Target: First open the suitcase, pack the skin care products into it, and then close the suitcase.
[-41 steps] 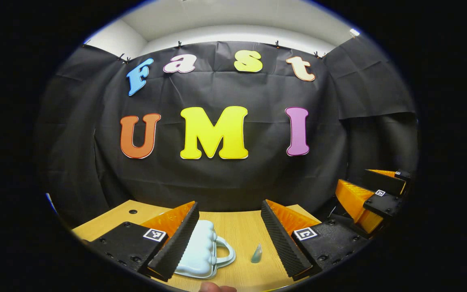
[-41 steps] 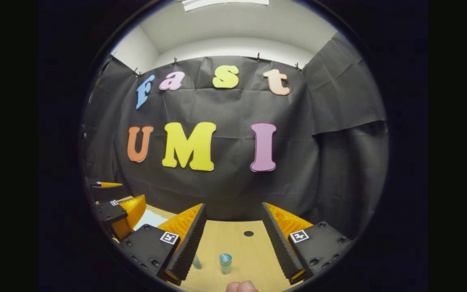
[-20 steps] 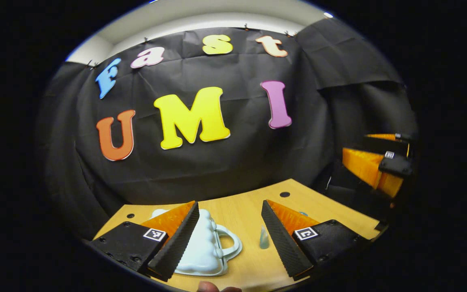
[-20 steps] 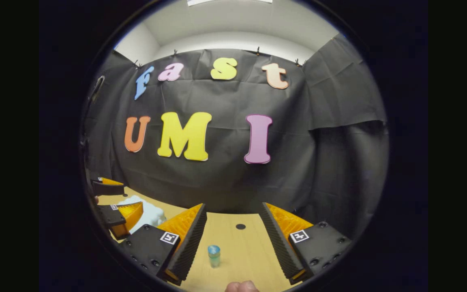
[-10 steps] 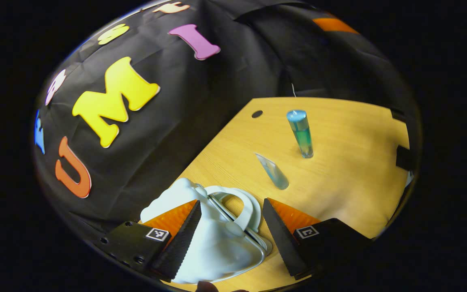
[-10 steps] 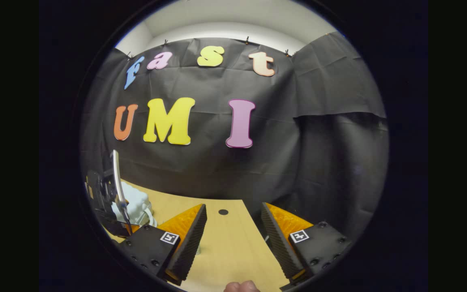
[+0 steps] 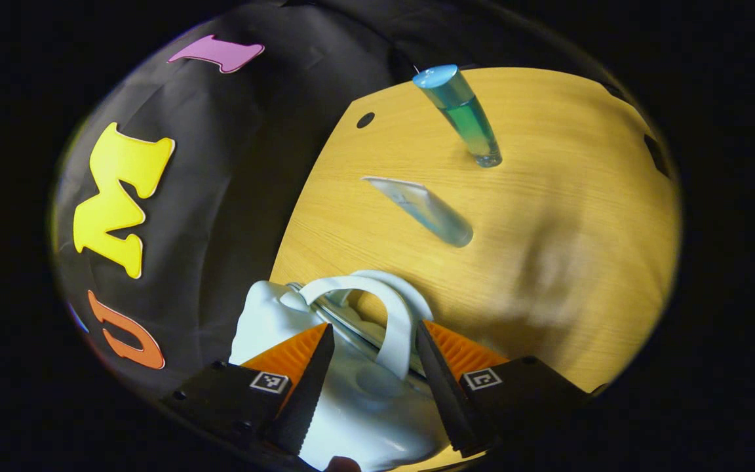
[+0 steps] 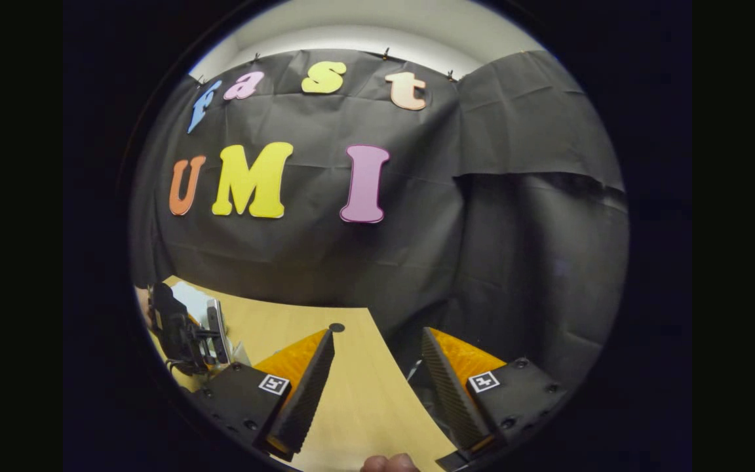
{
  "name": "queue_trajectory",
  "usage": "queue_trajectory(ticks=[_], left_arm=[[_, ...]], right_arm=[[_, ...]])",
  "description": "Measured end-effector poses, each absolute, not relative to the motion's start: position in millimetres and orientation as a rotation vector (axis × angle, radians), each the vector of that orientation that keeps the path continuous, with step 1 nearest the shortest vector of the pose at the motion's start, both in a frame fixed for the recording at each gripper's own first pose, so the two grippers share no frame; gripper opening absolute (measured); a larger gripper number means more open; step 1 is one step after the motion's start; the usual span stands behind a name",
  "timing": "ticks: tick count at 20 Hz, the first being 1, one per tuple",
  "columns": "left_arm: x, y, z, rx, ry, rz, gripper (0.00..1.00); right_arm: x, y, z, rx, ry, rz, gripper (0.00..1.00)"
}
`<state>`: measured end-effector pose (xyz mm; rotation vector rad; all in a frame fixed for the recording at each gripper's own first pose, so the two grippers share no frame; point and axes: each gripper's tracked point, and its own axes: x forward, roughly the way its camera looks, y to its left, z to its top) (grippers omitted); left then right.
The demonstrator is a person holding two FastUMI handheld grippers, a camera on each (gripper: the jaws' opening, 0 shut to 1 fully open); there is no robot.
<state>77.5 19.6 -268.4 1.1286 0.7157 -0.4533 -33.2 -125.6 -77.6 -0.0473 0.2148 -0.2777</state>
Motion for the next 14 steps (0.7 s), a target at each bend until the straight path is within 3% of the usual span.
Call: queue_trajectory(ticks=[5,7,8,9,12,14], left_arm=[[81.6,19.6,-278.8,1.162,0.753,-0.482,0.70],[76.9,17.8,-283.2,1.170,0.767,-0.503,0.54],[78.0,16.9,-284.0,1.187,0.762,-0.505,0.40],[76.9,16.2,-283.3,1.200,0.762,-0.509,0.40],[76.8,14.0,-279.5,1.201,0.747,-0.488,0.22],[80.5,15.7,-267.5,1.181,0.705,-0.469,0.19]], right_arm=[[-38.1,-131.5,-81.5,-0.038,0.226,-0.309,0.80],[-39.7,-129.1,-81.8,-0.035,0.229,-0.311,0.80],[-40.2,-127.0,-81.8,-0.037,0.231,-0.311,0.80],[-40.5,-125.1,-83.3,-0.039,0.233,-0.308,0.81],[-41.9,-117.8,-80.7,-0.047,0.228,-0.300,0.80],[-43.4,-117.4,-76.9,-0.050,0.213,-0.305,0.80]])
